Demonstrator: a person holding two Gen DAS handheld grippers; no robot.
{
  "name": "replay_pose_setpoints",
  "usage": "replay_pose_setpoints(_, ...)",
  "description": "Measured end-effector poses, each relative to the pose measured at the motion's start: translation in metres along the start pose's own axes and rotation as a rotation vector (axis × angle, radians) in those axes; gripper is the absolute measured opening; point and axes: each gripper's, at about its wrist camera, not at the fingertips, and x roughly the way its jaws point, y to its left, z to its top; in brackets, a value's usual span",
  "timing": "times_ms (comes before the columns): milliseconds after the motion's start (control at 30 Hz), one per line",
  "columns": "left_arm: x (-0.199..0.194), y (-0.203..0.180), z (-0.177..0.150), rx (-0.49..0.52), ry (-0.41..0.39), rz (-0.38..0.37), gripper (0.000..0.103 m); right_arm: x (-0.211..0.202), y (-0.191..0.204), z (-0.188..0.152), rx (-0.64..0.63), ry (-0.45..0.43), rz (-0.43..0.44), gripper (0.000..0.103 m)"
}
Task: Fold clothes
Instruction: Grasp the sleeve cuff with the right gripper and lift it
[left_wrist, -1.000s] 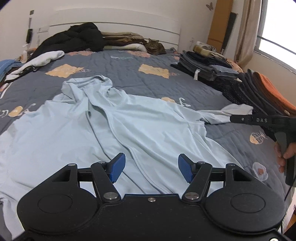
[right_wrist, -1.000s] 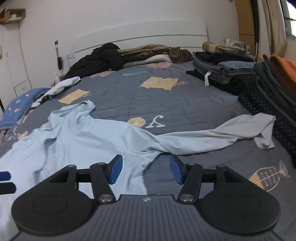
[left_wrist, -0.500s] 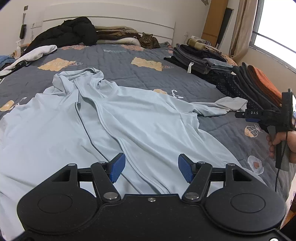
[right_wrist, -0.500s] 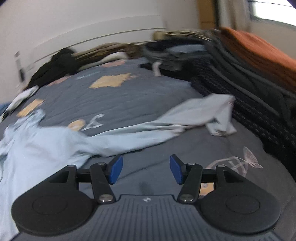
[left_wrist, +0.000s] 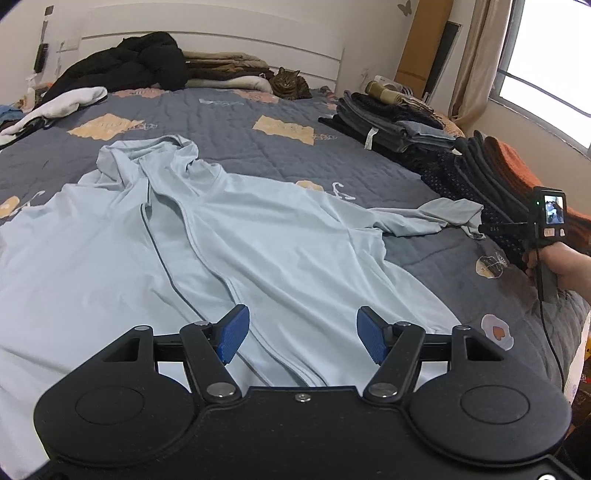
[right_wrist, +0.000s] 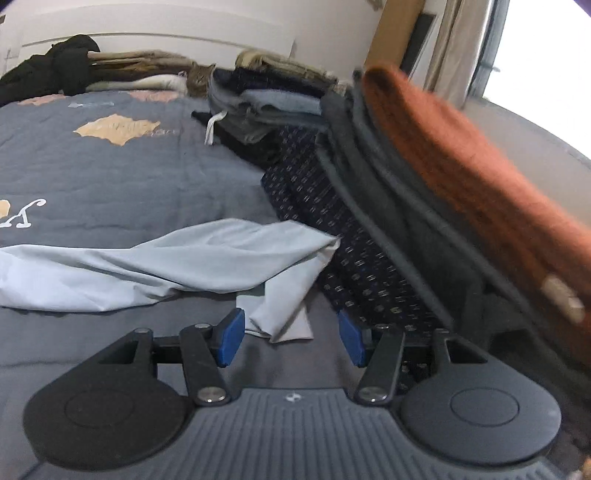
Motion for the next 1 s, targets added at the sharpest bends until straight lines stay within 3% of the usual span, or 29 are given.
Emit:
replay_pose_setpoints(200,0.003,0.000,-0.001,0.003,0.008,0.003,0.064,0.032,0.001,0.004,0.021,0.085,0.068,0.054)
replay_pose_setpoints(233,0.003,0.001,-0.002,0.001,0.011,0.003,0.064,0.037,0.000,0.004,0.037,0.106,0.080,0.049)
replay_pose_setpoints(300,0.005,0.002,-0.003,0.001,0.016,0.005,0.064,0.041,-0.002,0.006,0.062,0.129,0.094,0.026)
replay_pose_setpoints(333,0.004,0.001,-0.003,0.002,0.017,0.006,0.064,0.040,-0.003,0.007,0.064,0.131,0.093,0.004)
replay_pose_setpoints(433,0.001,0.001,-0.002,0.001,0.010,0.002,0.064,0.025,-0.007,0.022,0.029,0.097,0.082,0.003)
replay_pose_setpoints(667,-0.006,-0.002,0.003,-0.005,-0.016,-0.017,0.064,-0.047,-0.027,0.093,-0.228,-0.064,-0.045,0.003)
replay_pose_setpoints(800,-0.011,-0.004,0.007,-0.007,-0.033,-0.026,0.064,-0.081,-0.036,0.133,-0.420,-0.176,-0.197,0.003)
replay_pose_setpoints(900,-0.013,-0.005,0.009,-0.010,-0.040,-0.035,0.064,-0.081,-0.045,0.151,-0.516,-0.208,-0.324,0.003)
replay_pose_setpoints(1000,-0.013,-0.007,0.010,-0.006,-0.040,-0.037,0.064,-0.055,-0.047,0.147,-0.620,-0.141,-0.425,0.004)
